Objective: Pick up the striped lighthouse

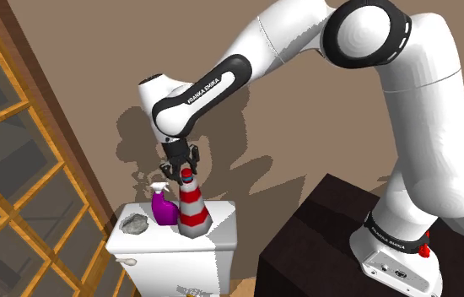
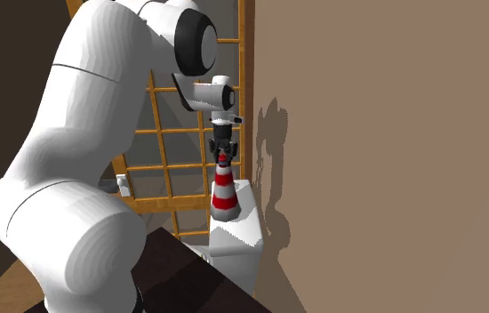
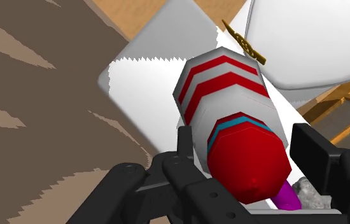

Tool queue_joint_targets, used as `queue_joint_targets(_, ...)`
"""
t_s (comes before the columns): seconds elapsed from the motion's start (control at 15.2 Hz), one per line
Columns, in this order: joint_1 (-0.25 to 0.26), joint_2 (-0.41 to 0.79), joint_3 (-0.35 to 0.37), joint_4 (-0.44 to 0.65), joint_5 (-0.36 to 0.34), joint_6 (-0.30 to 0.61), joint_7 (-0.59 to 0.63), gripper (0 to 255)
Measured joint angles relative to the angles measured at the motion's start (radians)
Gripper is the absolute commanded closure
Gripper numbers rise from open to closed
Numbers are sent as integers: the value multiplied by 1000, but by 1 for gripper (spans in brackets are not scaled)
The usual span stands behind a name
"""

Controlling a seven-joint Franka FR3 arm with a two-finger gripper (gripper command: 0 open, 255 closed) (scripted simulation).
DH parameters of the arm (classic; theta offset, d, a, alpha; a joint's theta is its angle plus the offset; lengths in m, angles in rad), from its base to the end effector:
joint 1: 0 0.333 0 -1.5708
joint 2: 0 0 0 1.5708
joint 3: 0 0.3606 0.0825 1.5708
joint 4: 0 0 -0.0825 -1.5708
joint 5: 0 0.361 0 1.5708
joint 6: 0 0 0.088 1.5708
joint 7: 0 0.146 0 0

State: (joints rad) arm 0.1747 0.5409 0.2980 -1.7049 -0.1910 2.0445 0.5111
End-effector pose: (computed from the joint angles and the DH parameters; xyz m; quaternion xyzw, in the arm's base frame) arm 0.5936 0.2621 0.2897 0.9961 0.0184 -0.0744 0.0437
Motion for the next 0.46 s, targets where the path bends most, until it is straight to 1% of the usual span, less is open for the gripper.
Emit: queue_joint_targets(0.46, -6, -46, 9, 22, 16, -66, -11, 255)
